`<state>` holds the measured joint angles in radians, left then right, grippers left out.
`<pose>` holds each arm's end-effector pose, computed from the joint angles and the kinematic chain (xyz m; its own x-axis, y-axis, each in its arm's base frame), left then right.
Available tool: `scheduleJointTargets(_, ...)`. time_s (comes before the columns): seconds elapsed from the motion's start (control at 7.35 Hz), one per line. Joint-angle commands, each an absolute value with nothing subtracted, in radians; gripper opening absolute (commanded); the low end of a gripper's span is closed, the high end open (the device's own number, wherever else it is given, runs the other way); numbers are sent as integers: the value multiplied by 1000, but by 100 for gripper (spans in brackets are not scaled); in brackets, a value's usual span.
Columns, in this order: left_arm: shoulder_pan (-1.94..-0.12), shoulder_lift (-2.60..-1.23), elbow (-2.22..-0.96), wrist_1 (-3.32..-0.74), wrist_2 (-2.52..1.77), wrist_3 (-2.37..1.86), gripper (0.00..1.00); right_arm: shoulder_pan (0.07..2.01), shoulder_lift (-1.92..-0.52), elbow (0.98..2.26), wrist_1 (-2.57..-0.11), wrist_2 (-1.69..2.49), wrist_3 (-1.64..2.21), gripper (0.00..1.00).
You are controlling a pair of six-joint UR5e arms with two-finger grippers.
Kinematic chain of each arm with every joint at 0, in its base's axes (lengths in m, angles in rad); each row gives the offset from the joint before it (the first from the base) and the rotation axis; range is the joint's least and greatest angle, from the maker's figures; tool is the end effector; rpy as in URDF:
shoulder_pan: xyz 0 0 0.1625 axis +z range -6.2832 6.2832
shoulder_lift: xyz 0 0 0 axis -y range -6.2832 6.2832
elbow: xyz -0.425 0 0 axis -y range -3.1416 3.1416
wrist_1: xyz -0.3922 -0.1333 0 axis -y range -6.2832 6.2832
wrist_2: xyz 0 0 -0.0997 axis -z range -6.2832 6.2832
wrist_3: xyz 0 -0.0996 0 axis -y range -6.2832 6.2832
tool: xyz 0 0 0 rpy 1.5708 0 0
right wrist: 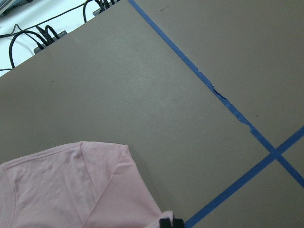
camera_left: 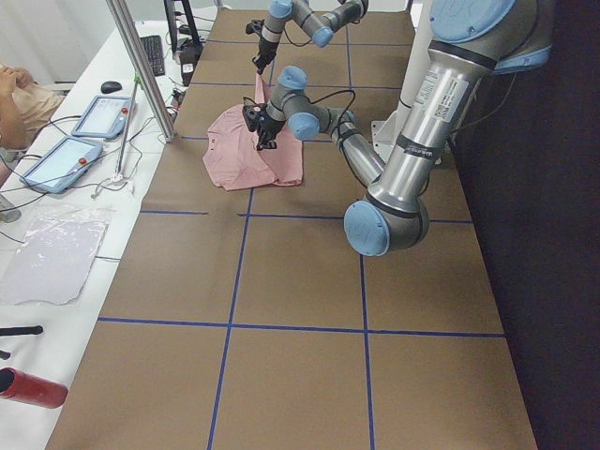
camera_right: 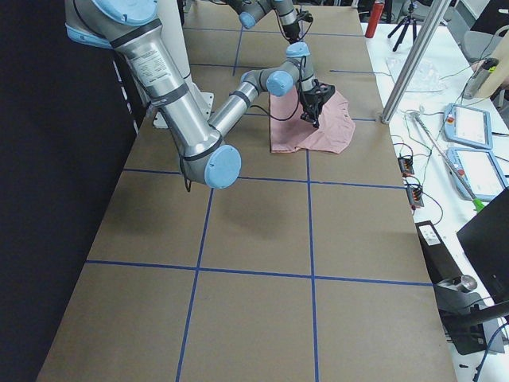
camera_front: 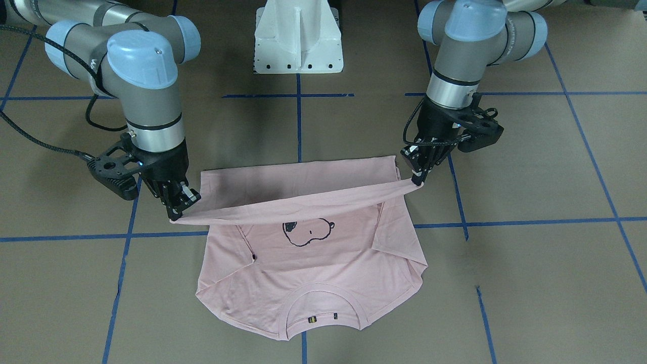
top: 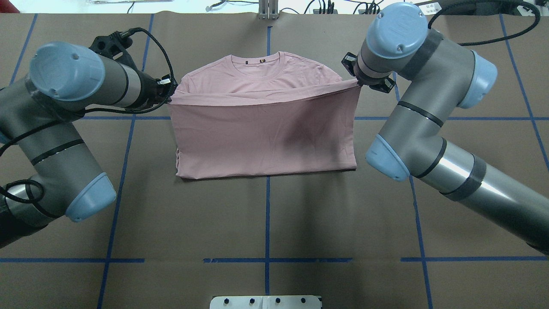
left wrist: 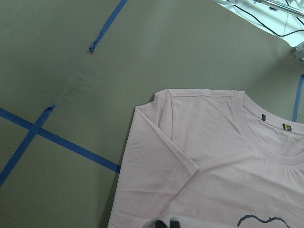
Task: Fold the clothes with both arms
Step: 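Lay the hem down near the collar and open both grippers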
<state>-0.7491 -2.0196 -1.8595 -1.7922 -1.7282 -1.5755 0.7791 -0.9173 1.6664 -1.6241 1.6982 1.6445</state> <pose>0.3684 -0.5033 0.2566 0.4179 -0.3950 -0.8181 0.5806 0.8088 -0.0939 -0.4030 -0.5675 0.2448 0.4976 0.5940 0.6321 -0.6775 0.7212 -0.1445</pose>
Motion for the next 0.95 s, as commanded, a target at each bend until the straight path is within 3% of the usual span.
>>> scheduleJointTargets(0.0, -767, -2022, -1829, -1776, -1712, -1574, 0, 785, -865, 1541, -1568, 1698, 1640, 0)
scheduleJointTargets(0.27, -765, -2121, -1607, -1866, -1671, -1569, 0, 787, -772, 1331, -1452, 1698, 1644, 0)
scheduleJointTargets(0.54, -764, -2137, -1447, -2039, -1611, -1568, 0, 787, -727, 1170, -1347, 1695, 1641, 0)
scheduleJointTargets(0.82, -764, -2186, -1312, -2135, -1602, -1569, 0, 787, -727, 1126, -1316, 1674, 1638, 0)
